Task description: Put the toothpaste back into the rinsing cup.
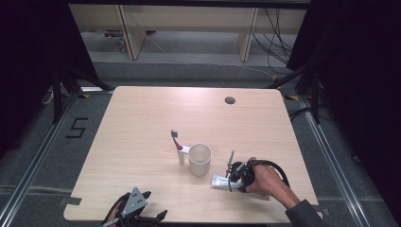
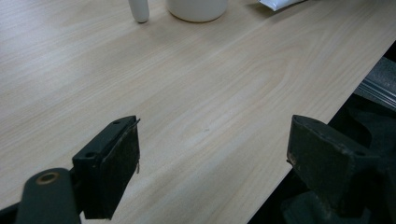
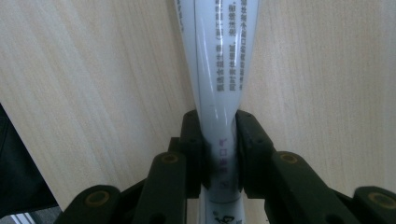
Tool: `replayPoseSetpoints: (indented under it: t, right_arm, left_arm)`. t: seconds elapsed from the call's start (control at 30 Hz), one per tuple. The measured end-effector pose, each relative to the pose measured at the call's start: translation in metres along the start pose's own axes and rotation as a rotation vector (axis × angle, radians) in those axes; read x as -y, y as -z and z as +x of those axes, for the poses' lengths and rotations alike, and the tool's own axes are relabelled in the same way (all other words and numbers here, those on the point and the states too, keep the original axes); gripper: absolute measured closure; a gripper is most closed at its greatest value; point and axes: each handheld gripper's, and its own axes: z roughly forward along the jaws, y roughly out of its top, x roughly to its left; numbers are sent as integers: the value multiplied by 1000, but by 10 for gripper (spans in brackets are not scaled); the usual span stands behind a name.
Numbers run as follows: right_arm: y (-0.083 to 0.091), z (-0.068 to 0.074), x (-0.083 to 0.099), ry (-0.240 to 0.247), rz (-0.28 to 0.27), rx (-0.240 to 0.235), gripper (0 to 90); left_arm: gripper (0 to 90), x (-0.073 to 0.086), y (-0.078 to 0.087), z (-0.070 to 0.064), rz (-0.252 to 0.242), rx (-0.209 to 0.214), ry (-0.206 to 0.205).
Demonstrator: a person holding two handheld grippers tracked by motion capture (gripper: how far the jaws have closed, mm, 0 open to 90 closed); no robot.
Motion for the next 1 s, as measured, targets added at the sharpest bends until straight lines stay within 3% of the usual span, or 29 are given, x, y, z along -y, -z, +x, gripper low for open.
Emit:
replayPoseSetpoints:
  t: [0.13, 0.2, 0.23, 0.43, 0.53, 0.6, 0.63, 0.73, 0.77, 0.8, 0.83, 0.87, 0.9, 0.93, 0.97, 1.0]
  right_arm:
    - [1, 1, -1, -24, 17, -7, 750]
    - [-1, -2, -2, 12, 4, -21, 751]
    - [-2, -1, -2, -8, 4, -24, 751]
    - [-2, 0, -4, 8, 14, -19, 754]
    - [-1, 0, -3, -6, 12, -16, 757]
    - [0, 2, -2, -15, 11, -22, 759]
    - [0, 0, -1, 1, 10, -5, 759]
    - [3, -1, 2, -7, 2, 21, 760]
    - [4, 0, 3, -25, -11, 9, 759]
    - [5, -3, 5, 5, -25, 15, 760]
    - [8, -4, 6, 9, -54, 21, 760]
    - [10, -3, 8, -20, -59, 19, 760]
    - [12, -4, 10, 0, -68, 16, 760]
    - [15, -4, 13, -12, -81, 22, 760]
    - [18, -3, 14, -31, -93, 30, 760]
    - [20, -5, 17, -3, -119, 27, 760]
  left_arm:
    - [171, 0, -1, 0, 5, 3, -5]
    - [171, 0, -1, 1, 13, -3, -14]
    - [171, 0, -1, 0, 5, 0, -5]
    - [173, 0, -1, 1, 9, -5, -9]
    - [186, 0, -2, -1, -7, 6, 3]
    - [196, 0, -1, 0, -1, 4, -12]
    - [196, 0, -2, -2, -22, 9, 13]
    - [196, 0, -1, -1, -8, 10, 2]
    - [196, 0, -2, -1, -14, 10, 8]
    - [196, 0, -2, -2, -21, 8, 13]
    - [196, 0, -2, -1, -12, 7, 4]
    - [196, 0, -1, 0, 3, 1, -14]
    - [196, 0, -1, 0, 4, 2, -14]
    - [196, 0, -2, -1, -17, 10, 11]
    - [196, -1, 0, 1, 6, -3, -18]
    - [196, 0, -1, 0, -2, 2, -8]
